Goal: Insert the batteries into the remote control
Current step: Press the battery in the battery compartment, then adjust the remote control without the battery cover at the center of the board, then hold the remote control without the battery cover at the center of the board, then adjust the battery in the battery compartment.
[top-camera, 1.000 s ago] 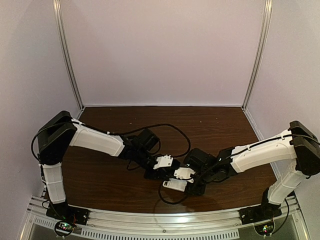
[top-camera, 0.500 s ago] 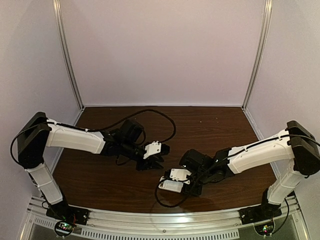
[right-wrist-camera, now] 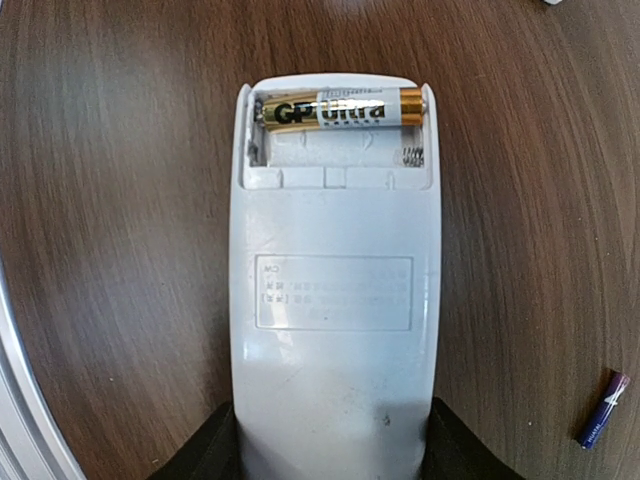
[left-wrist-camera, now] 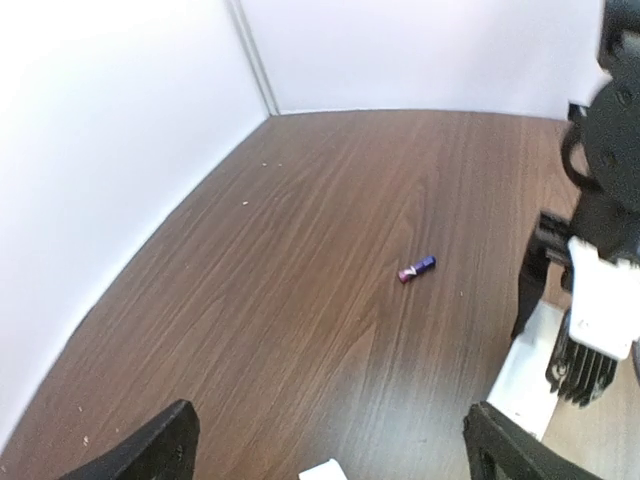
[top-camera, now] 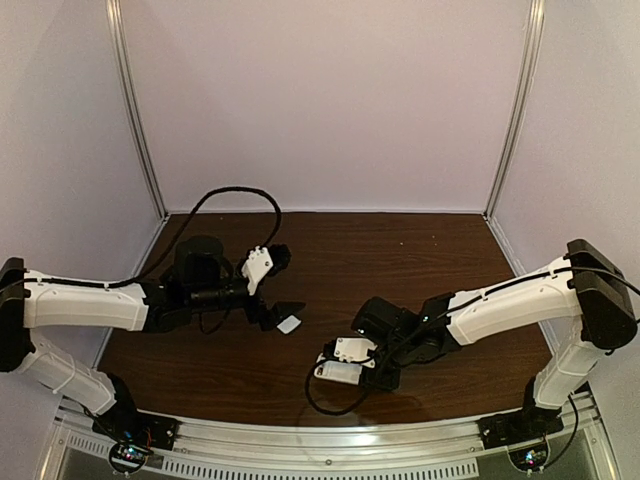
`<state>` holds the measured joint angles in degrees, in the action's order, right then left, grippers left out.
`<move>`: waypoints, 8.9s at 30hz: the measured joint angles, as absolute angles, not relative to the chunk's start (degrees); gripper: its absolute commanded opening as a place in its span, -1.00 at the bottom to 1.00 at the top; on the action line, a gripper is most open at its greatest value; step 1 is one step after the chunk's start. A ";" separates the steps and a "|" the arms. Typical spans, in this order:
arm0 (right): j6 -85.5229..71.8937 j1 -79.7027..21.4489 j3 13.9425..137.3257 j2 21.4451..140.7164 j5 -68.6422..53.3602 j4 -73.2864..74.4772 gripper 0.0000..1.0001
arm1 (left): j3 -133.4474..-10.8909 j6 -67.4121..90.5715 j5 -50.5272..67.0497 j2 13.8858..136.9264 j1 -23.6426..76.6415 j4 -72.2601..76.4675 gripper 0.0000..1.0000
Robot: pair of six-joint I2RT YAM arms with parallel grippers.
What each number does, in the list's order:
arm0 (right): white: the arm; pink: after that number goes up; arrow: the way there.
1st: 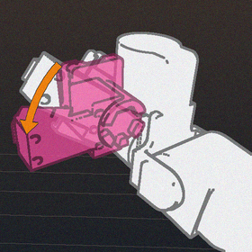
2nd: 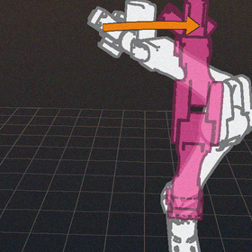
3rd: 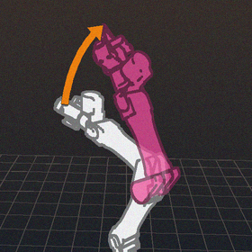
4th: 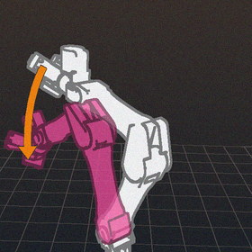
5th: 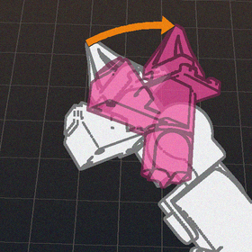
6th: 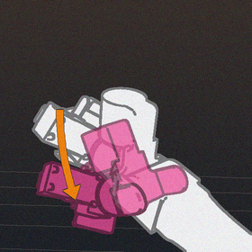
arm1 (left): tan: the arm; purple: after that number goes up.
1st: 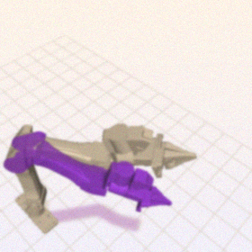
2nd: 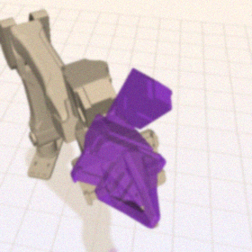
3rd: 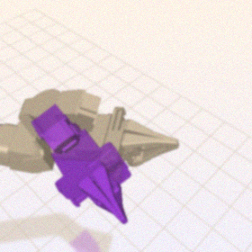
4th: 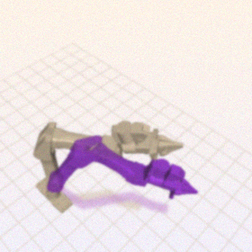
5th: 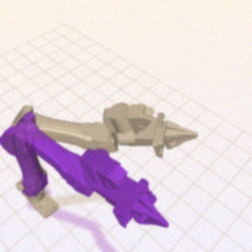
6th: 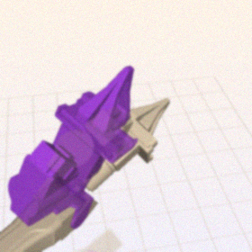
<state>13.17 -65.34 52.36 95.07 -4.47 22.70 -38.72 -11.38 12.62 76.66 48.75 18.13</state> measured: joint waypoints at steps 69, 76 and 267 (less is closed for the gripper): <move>-28.91 -64.73 37.54 85.01 -14.35 13.63 -0.42 | -37.41 3.03 16.14 84.66 47.66 12.03 0.26; -27.73 -59.75 38.79 87.44 -13.89 10.50 -0.46 | -35.35 3.16 17.56 83.37 47.66 13.50 0.00; 16.78 -58.17 51.51 100.22 -17.41 10.26 -0.31 | -57.78 -31.88 33.85 107.94 47.77 -6.39 -0.80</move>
